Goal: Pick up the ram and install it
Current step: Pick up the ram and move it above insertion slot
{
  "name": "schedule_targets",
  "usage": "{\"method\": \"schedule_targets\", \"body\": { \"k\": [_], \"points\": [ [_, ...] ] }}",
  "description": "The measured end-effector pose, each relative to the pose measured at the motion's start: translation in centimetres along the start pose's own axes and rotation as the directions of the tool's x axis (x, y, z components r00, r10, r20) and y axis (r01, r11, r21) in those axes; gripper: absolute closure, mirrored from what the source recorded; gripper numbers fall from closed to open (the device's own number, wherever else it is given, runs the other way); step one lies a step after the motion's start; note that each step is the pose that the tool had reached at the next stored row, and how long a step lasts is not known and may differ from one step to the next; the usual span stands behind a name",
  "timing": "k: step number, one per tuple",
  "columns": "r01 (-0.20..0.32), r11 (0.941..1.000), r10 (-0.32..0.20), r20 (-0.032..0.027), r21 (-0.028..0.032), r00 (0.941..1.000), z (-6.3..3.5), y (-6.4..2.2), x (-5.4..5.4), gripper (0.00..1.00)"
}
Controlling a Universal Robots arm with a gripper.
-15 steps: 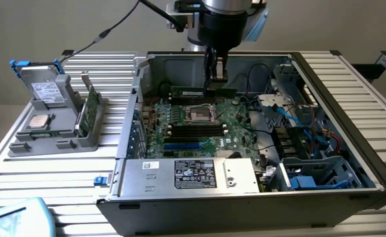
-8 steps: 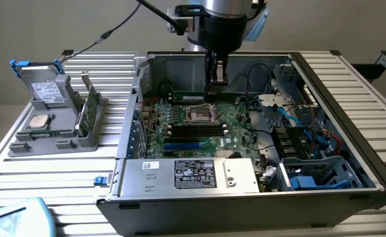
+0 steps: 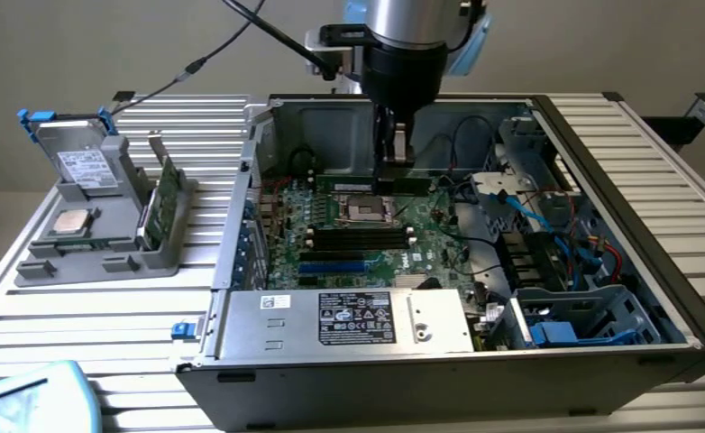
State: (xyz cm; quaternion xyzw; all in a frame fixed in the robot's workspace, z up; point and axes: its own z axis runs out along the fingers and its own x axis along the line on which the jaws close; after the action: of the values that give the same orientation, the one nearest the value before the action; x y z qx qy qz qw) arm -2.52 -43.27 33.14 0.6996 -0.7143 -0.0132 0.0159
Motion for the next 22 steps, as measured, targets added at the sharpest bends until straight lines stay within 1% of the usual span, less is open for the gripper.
{"method": "schedule_targets", "body": {
  "k": [5,9,11,13,15,19,22],
  "points": [
    [0.016,0.9999,-0.016,0.0045,0.0005,0.9999,0.90,0.17,0.0,0.85],
    [0.055,0.9985,-0.055,0.0069,0.0047,0.9985,1.36,0.22,-0.1,0.85],
    [0.073,0.9973,-0.073,0.0082,0.0078,0.9973,1.62,0.23,-0.2,0.85],
    [0.087,0.9962,-0.087,0.0083,0.0104,0.9962,1.99,0.25,-0.3,0.85],
    [0.094,0.9955,-0.094,0.0079,0.0105,0.9956,2.35,0.24,-0.4,0.85],
    [0.094,0.9955,-0.094,0.0080,0.0106,0.9956,3.08,0.23,-1.0,0.85],
    [0.094,0.9955,-0.094,0.0079,0.0106,0.9956,3.62,0.22,-1.9,0.85]
  ]
}}
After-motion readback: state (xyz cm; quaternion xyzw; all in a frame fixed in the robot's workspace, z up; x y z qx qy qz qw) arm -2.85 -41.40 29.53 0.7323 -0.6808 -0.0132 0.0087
